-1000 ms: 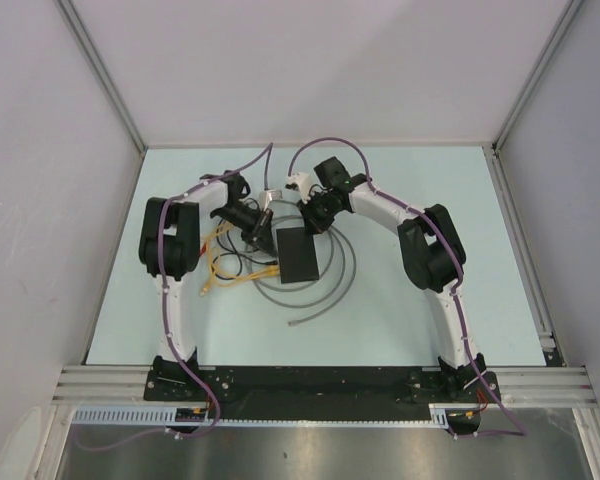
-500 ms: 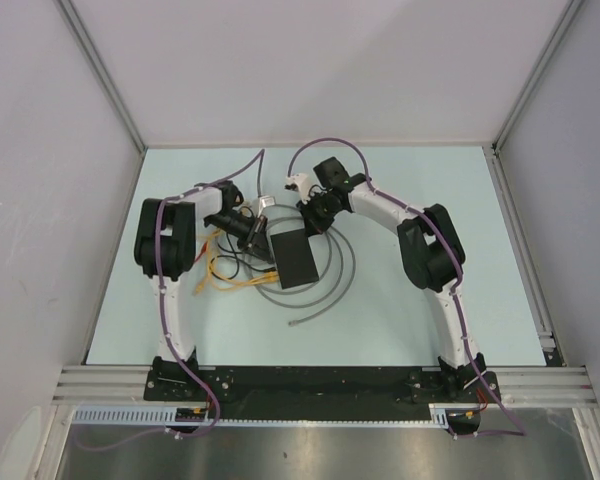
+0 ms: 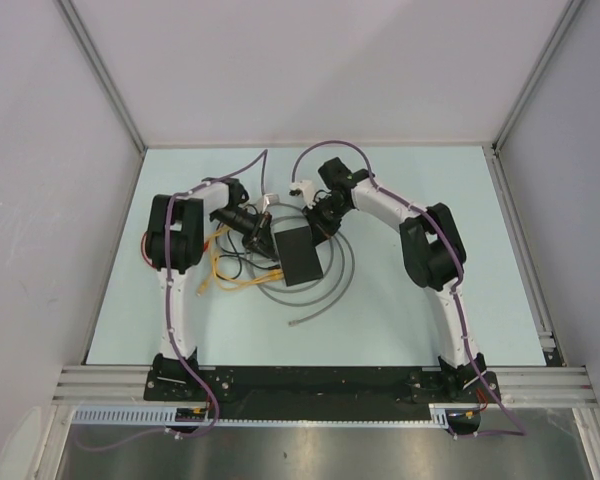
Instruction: Pull the plug from the switch port
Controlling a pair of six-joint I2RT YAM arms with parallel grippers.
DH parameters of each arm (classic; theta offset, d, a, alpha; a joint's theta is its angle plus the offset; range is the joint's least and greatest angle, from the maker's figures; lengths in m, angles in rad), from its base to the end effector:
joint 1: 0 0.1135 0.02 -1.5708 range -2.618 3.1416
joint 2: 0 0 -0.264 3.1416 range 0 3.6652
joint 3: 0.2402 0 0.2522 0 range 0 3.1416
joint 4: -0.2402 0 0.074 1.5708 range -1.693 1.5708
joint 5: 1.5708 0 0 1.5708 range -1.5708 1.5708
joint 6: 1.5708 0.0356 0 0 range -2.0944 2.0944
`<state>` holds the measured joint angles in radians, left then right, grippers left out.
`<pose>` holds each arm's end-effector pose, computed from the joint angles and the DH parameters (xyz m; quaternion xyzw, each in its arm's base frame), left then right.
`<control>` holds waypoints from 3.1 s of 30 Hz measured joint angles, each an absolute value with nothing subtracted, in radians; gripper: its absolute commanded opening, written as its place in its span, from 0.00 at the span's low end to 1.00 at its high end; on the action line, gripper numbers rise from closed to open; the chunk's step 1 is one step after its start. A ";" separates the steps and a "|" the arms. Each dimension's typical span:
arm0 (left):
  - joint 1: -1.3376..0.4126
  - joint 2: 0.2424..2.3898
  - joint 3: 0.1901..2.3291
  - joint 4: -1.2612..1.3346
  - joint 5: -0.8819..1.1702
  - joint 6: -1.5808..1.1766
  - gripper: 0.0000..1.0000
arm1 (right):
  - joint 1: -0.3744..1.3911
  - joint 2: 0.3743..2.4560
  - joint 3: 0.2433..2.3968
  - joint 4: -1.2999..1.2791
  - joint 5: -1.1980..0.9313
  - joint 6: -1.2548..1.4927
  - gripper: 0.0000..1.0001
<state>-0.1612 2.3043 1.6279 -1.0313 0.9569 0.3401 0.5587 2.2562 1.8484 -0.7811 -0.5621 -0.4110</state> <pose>0.4024 -0.0949 0.1094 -0.1892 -0.8658 0.4629 0.0194 0.3924 0.2677 0.1792 -0.4862 0.8101 0.2850 0.1618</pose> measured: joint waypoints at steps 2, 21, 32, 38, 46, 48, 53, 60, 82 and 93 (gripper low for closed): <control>-0.169 2.320 1.654 -1.053 0.957 0.337 0.00 | 0.554 2.256 1.846 -0.781 -0.565 -0.420 0.00; -0.234 2.366 1.706 -1.028 0.999 0.330 0.00 | 0.563 2.230 1.847 -0.798 -0.647 -0.439 0.00; -0.233 2.364 1.707 -1.027 0.997 0.322 0.00 | 0.575 2.231 1.782 -0.737 -0.621 -0.427 0.00; -0.223 2.349 1.707 -1.032 0.966 0.341 0.00 | 0.576 2.220 1.758 -0.699 -0.618 -0.423 0.00; -0.217 2.334 1.729 -1.052 0.895 0.403 0.00 | 0.582 2.220 1.752 -0.645 -0.606 -0.424 0.00; -0.216 2.301 1.658 -1.028 0.901 0.409 0.00 | 0.585 2.219 1.750 -0.646 -0.611 -0.423 0.00; -0.209 2.273 1.624 -1.061 0.857 0.351 0.00 | 0.595 2.219 1.748 -0.645 -0.609 -0.421 0.00; -0.227 2.326 1.777 -1.161 0.678 0.296 0.00 | 0.595 2.218 1.748 -0.635 -0.597 -0.422 0.00; -0.054 2.269 2.308 -1.289 0.577 0.462 0.05 | 0.597 2.207 1.732 -0.619 -0.582 -0.420 0.00; -0.010 2.251 2.246 -1.116 0.298 0.373 0.57 | 0.603 2.204 1.732 -0.618 -0.562 -0.420 0.00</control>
<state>-0.0105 2.2505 2.2463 -1.1160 0.2981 0.3725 0.6025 2.2040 1.7317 -0.6182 -0.5617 -0.4198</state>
